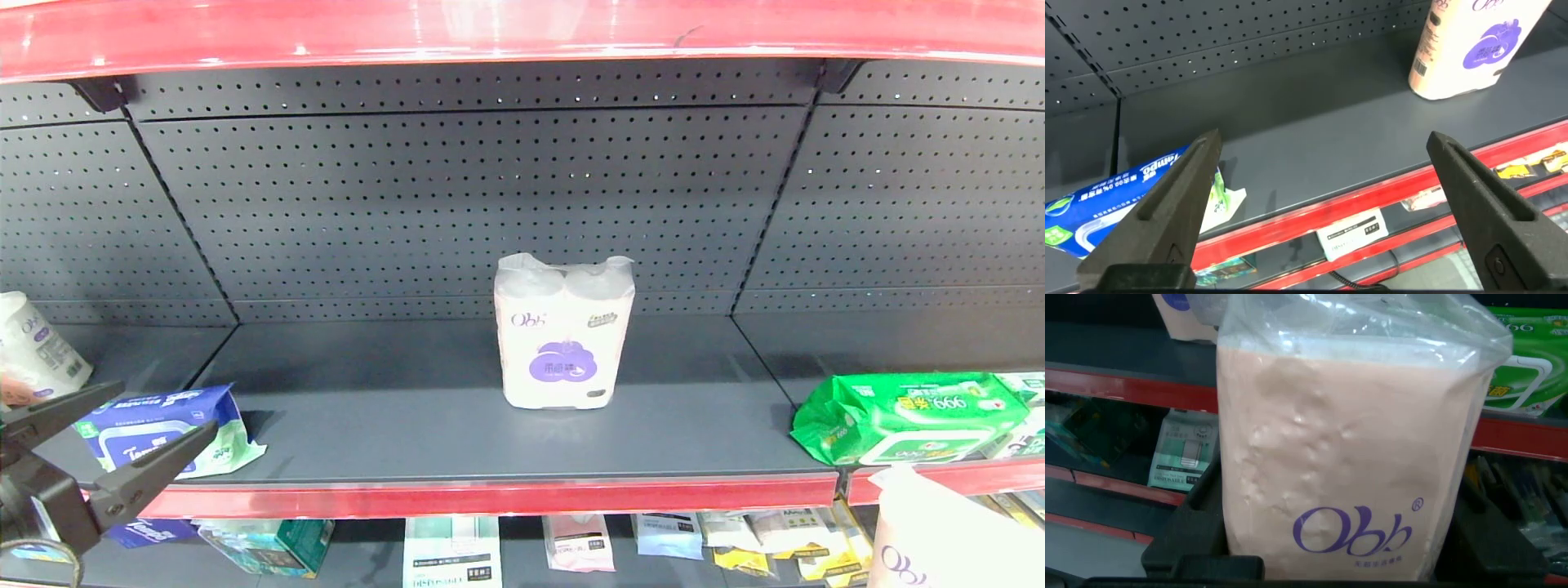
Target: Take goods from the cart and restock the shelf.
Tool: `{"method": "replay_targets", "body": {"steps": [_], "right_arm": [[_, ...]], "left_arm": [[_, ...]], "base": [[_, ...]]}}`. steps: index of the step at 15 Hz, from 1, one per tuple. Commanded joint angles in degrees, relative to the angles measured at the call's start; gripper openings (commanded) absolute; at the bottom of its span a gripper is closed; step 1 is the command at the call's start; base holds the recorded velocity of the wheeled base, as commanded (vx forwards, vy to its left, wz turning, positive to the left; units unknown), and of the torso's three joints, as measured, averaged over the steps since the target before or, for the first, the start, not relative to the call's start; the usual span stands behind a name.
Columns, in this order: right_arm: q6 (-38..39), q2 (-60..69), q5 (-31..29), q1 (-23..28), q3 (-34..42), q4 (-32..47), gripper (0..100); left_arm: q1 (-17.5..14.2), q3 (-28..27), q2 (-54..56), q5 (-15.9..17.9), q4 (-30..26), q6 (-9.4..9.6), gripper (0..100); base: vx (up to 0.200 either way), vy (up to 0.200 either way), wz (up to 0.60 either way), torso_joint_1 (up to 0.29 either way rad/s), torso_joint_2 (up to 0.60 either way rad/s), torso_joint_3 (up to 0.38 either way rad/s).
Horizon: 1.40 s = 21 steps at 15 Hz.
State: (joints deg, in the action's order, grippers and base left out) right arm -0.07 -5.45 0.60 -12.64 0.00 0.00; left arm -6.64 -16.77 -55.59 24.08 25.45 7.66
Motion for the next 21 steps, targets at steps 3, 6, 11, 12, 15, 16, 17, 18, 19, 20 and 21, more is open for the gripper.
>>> {"method": "replay_targets", "body": {"steps": [3,6,11,12,15,16,17,18,19,20,21], "right_arm": [[0.0,-0.1,0.0,0.0,0.0,0.0,0],[0.0,-0.1,0.0,0.0,0.0,0.0,0],[0.0,-0.1,0.0,0.0,0.0,0.0,0],[0.0,-0.1,0.0,0.0,0.0,0.0,0],[0.0,-0.1,0.0,0.0,0.0,0.0,0],[0.0,-0.1,0.0,0.0,0.0,0.0,0],[0.0,-0.1,0.0,0.0,0.0,0.0,0],[0.0,-0.1,0.0,0.0,0.0,0.1,0],[0.0,-0.1,0.0,0.0,0.0,0.0,0],[0.0,-0.1,0.0,0.0,0.0,0.0,0],[0.0,-0.1,0.0,0.0,0.0,0.0,0]], "left_arm": [[0.0,-0.1,-0.7,0.7,0.0,-0.01,100],[0.1,-0.1,-1.1,0.9,0.0,0.08,100],[0.3,0.0,-1.2,1.0,0.0,0.17,100],[0.3,0.0,-1.3,1.0,0.0,0.17,100],[0.3,-0.2,-1.2,1.0,0.3,0.17,100],[0.3,-0.2,-1.2,1.0,0.3,0.17,100],[0.3,-0.1,-1.2,1.0,0.3,0.17,100],[0.4,-0.1,-1.3,1.0,0.2,0.17,100],[1.1,-0.1,-1.3,0.9,0.2,0.17,100],[1.5,0.0,-1.2,0.9,0.2,0.17,100],[1.5,0.0,-1.1,0.9,0.2,0.17,100]], "base": [[0.000,0.000,0.00,0.000,0.00,0.000],[0.000,0.000,0.00,0.000,0.00,0.000],[0.000,0.000,0.00,0.000,0.00,0.000],[0.000,0.000,0.00,0.000,0.00,0.000],[0.000,0.000,0.00,0.000,0.00,0.000],[0.000,0.000,0.00,0.000,0.00,0.000],[0.000,0.000,0.00,0.000,0.00,0.000],[0.000,0.000,0.00,0.000,0.00,0.000],[0.000,0.000,0.00,0.000,0.00,0.000],[0.000,0.000,0.00,0.000,0.00,0.000],[0.000,0.000,0.00,0.000,0.00,0.000]]}}
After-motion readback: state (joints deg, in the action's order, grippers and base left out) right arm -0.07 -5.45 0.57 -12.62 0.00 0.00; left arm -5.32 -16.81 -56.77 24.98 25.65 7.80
